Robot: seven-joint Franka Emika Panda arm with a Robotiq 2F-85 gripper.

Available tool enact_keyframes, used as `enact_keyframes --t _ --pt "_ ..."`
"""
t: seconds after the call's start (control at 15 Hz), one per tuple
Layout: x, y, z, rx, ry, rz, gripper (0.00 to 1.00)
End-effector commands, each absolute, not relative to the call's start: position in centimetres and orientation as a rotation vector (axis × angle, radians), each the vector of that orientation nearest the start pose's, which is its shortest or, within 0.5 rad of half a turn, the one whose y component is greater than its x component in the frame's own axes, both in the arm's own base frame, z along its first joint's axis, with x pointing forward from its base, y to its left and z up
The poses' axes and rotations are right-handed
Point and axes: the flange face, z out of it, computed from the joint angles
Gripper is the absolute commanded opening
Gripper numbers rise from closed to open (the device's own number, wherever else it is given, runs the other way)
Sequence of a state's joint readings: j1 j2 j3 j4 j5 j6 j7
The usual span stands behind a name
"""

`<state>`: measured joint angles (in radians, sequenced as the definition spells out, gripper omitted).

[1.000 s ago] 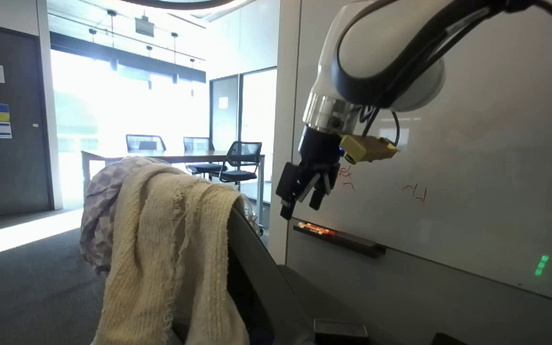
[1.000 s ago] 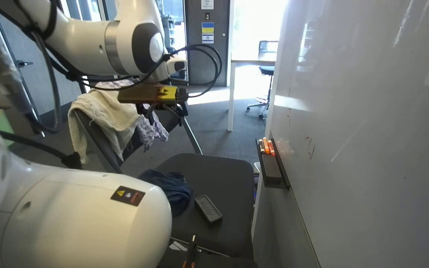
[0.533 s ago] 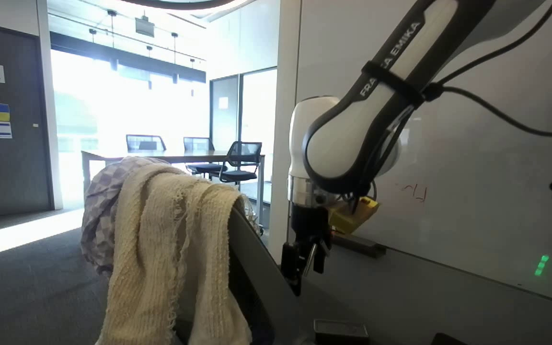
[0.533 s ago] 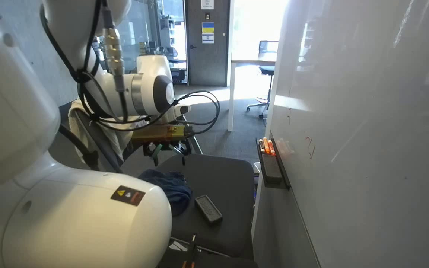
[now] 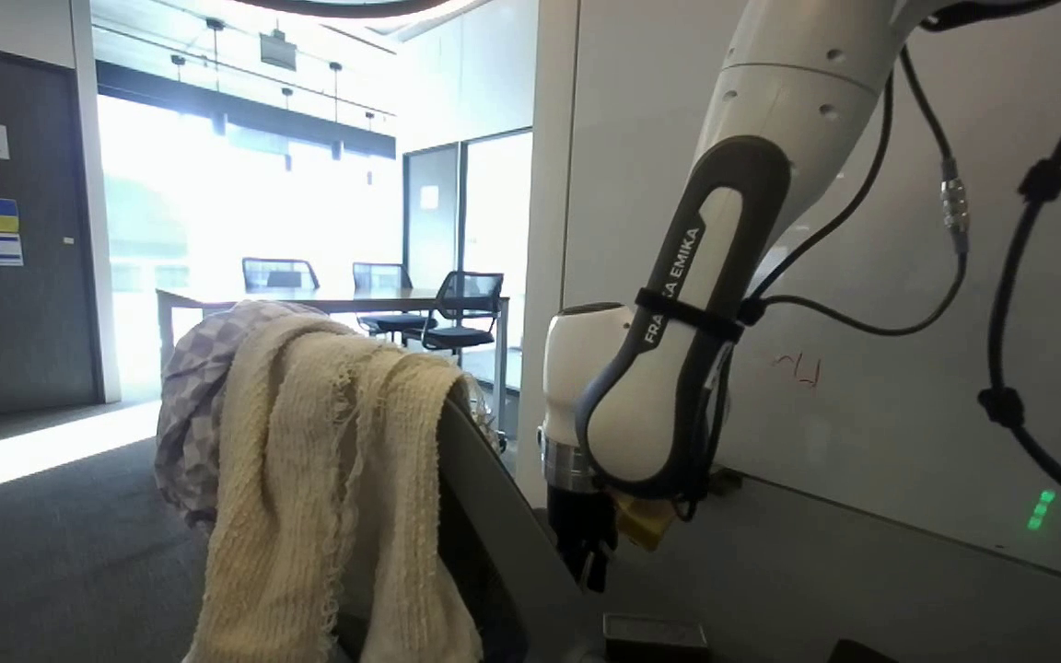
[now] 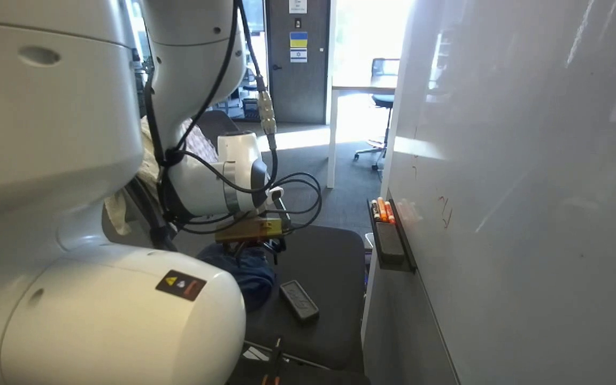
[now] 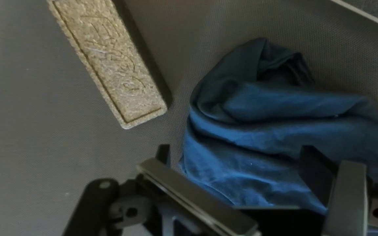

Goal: Put the clothing over the backrest of the chair

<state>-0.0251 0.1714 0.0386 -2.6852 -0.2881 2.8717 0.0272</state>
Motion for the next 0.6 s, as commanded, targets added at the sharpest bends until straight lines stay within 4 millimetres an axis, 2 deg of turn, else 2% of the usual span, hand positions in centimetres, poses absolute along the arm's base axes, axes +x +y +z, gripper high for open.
enact_keyframes --t 0.0,0.2,0.4,0.47,0.53 --pt "42.9 2.3 13.8 -3.164 -0.457 -0.005 1.0" --pt "43.7 1.7 11.0 -3.185 -0.477 0.019 1.0" --pt "44.1 1.5 8.9 -3.184 -0.454 0.043 1.0" --pt "44.1 1.7 8.6 -3.179 -0.453 0.044 0.75" --pt "44.0 2.0 8.4 -3.17 -0.453 0.054 0.74"
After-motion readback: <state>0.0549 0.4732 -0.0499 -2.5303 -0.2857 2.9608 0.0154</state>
